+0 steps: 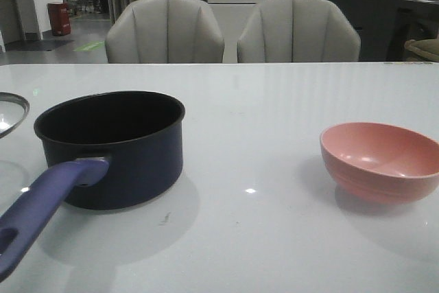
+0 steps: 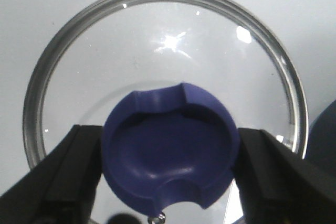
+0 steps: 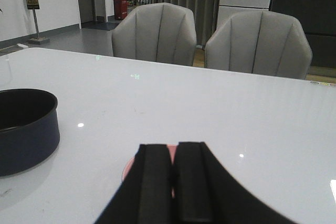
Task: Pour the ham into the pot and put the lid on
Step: 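Grasp the glass lid knob beside the pot with the left gripper and lift, then move the lid over the saucepan and lower it onto the rim with the left gripper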
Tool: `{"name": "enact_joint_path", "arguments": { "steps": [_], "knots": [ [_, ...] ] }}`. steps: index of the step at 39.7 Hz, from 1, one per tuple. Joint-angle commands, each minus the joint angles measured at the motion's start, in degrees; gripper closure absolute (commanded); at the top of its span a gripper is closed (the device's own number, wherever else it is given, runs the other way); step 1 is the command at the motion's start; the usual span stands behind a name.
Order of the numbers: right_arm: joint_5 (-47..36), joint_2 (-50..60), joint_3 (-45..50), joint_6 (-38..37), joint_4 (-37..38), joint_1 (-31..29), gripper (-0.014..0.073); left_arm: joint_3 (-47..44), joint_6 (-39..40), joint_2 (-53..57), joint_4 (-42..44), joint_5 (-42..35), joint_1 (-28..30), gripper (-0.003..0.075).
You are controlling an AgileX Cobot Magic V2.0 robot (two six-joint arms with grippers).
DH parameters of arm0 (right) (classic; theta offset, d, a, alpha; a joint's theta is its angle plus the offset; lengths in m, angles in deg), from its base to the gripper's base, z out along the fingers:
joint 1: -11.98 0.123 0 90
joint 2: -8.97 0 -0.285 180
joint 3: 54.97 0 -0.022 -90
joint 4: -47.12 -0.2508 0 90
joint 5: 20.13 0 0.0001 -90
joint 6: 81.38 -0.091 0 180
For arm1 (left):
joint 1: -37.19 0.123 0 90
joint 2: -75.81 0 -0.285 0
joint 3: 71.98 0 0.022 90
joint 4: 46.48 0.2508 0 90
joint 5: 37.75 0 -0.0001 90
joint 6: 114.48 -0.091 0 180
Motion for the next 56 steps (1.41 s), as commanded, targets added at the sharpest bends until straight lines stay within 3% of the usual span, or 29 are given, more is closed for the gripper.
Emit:
{"name": "enact_joint_path", "arguments": {
  "steps": [1,8,15,24,32,56],
  "knots": [
    [-3.88,-0.67,-1.75,0.50,-0.29,0.04,0.0446,3.54,-1.18,5.04,-0.32,-0.57,-0.56,0.0316],
    [-3.88,-0.67,-1.75,0.50,-0.29,0.04,0.0446,7.57,-2.50,7.05,0.00,2.69,-4.26,0.0316],
    [-3.88,-0.67,-1.75,0.50,-0.29,0.04,0.0446,12.35,-4.44,7.28,0.00,6.99,-11.57,0.0316],
    [-3.88,-0.67,-1.75,0.50,-0.29,0.04,0.0446,13.69,-4.44,6.70,0.00,7.11,-21.03,0.0316],
    [-3.88,-0.67,-1.75,0.50,-0.29,0.04,0.0446,13.94,-4.44,4.88,-0.44,7.47,-25.74,0.0316],
    [-3.82,-0.67,-1.75,0.50,-0.29,0.04,0.0446,15.06,-4.44,-1.79,-0.44,6.82,-28.23,0.0316]
  ]
}}
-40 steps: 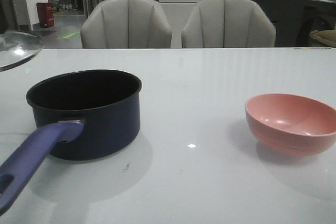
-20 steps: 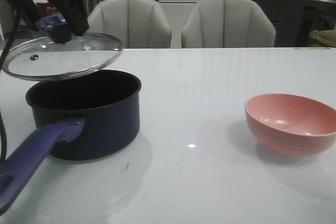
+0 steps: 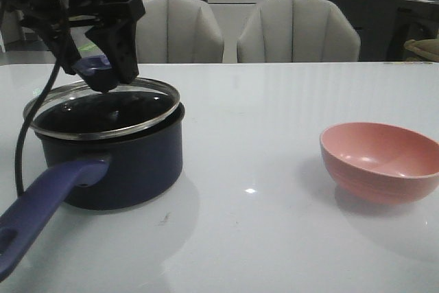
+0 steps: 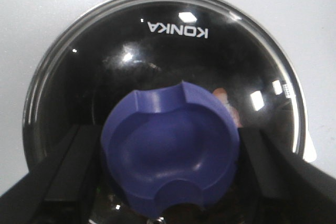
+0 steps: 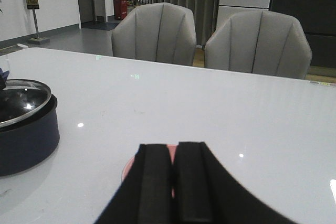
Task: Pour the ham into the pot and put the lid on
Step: 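Move the lid over the saucepan and lower it onto the rim with the left gripper, then open the left gripper and raise it off the lid knob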
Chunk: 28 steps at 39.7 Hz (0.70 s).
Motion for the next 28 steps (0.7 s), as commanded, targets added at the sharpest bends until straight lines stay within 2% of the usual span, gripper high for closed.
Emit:
{"name": "enact_joint_path", "arguments": {
  "steps": [1,13,28],
  "knots": [
    [-3.82,-0.67,-1.75,0.40,-0.29,0.04,0.0446,2.26,0.15,1.91,-0.55,-4.12,-0.48,0.0316],
    [-3.82,-0.67,-1.75,0.40,-0.29,0.04,0.0446,2.30,0.15,1.43,-0.55,-5.32,-0.48,0.0316],
    [-3.78,-0.67,-1.75,0.40,-0.29,0.04,0.0446,2.39,0.15,-0.44,0.00,-2.25,-0.48,0.0311]
  ]
}}
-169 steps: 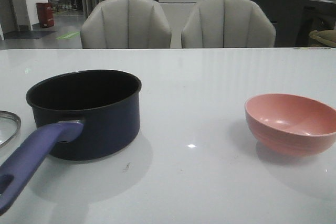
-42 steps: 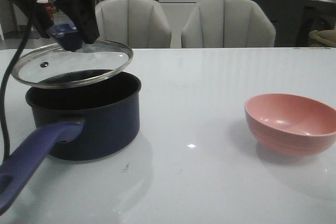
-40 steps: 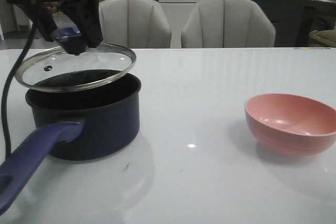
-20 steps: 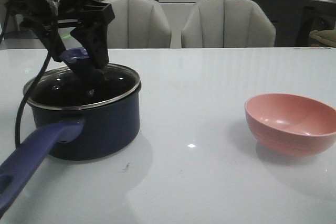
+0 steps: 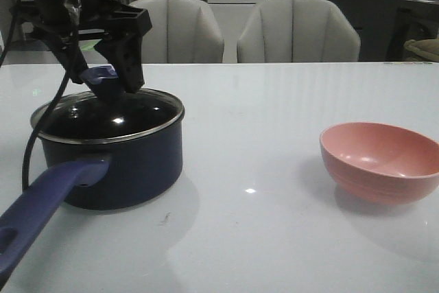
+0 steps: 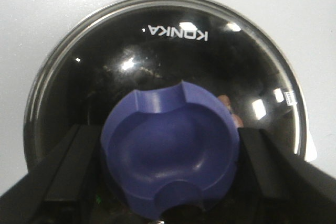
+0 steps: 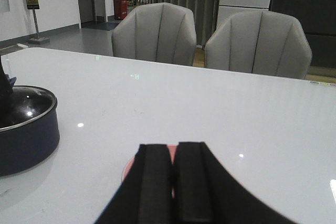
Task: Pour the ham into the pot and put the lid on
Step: 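Open the left gripper and raise it off the lid knob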
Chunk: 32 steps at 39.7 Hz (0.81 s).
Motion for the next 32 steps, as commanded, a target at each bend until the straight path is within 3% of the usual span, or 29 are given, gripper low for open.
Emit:
{"name": "enact_joint_path", "arguments": {
  "steps": [1,12,23,32],
  "knots": [
    [-3.78,-0.67,-1.75,0.40,-0.29,0.04,0.0446,1.76,0.15,2.03,0.00,-1.17,-0.48,0.0307],
    [-3.78,-0.67,-1.75,0.40,-0.29,0.04,0.0446,6.65,0.15,2.03,0.94,4.38,-0.48,0.0178],
    [-3.78,-0.67,-1.75,0.40,-0.29,0.04,0.0446,14.29,0.15,3.32,0.59,10.66,-0.48,0.0186],
    [-3.78,-0.67,-1.75,0.40,-0.29,0.04,0.0446,11.59,-0.50,11.44,-0.68,10.42,-0.48,0.0192]
  ]
}}
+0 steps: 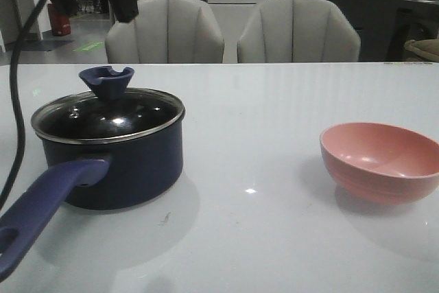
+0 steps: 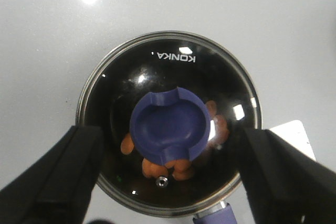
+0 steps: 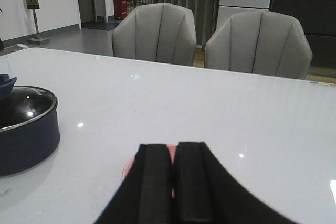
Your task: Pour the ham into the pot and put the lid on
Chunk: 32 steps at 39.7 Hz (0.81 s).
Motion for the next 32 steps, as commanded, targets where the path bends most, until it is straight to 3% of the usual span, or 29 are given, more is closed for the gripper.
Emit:
{"name": "enact_joint_path", "arguments": {
  "steps": [1,13,24,32],
  "knots": [
    [-3.88,-0.67,-1.75,0.40,-0.29,0.04,0.0446,-1.01,-0.58,7.92,-1.65,-2.70,-0.48,0.0192],
    [-3.88,-0.67,-1.75,0.40,-0.29,0.04,0.0446,-19.42,-0.58,27.45,-2.57,-10.88,-0.48,0.0192],
    [-3.88,-0.67,-1.75,0.40,-0.29,0.04,0.0446,-41.76,-0.58,52.40,-2.65,-23.79,-0.48,0.0192],
    [-3.88,-0.67,-1.75,0.40,-0.29,0.04,0.0446,-54.67,-0.58,69.79,-2.51,-26.91,-0.48,0.0192]
  ]
}}
